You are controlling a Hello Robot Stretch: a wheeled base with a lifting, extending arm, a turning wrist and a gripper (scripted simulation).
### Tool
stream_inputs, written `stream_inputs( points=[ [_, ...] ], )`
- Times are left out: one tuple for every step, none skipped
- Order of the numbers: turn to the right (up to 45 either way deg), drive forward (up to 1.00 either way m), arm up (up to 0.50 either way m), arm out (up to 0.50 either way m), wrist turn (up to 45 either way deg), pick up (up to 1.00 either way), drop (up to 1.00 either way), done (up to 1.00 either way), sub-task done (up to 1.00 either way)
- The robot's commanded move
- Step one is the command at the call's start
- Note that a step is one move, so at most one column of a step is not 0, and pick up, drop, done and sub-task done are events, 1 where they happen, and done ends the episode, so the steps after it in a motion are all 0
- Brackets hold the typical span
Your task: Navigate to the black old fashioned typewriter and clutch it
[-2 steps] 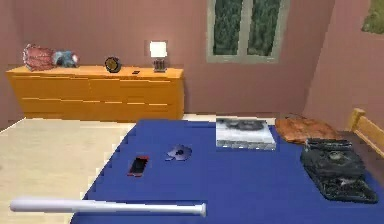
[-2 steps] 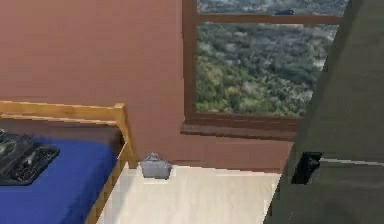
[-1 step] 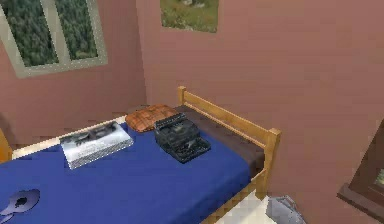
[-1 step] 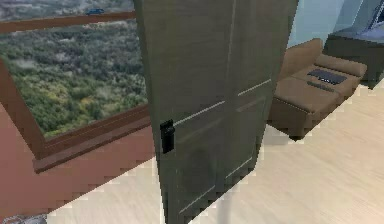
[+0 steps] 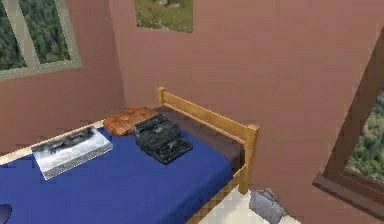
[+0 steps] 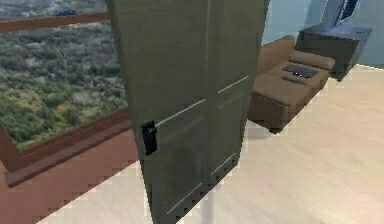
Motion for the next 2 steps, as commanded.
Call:
stream_inputs(
  points=[
    [0.0, 0.45, 0.0, 0.0, 0.0, 0.0, 0.0, 0.0, 0.0],
    [-45.0, 0.0, 0.0, 0.0, 0.0, 0.0, 0.0, 0.0, 0.0]
  ],
)
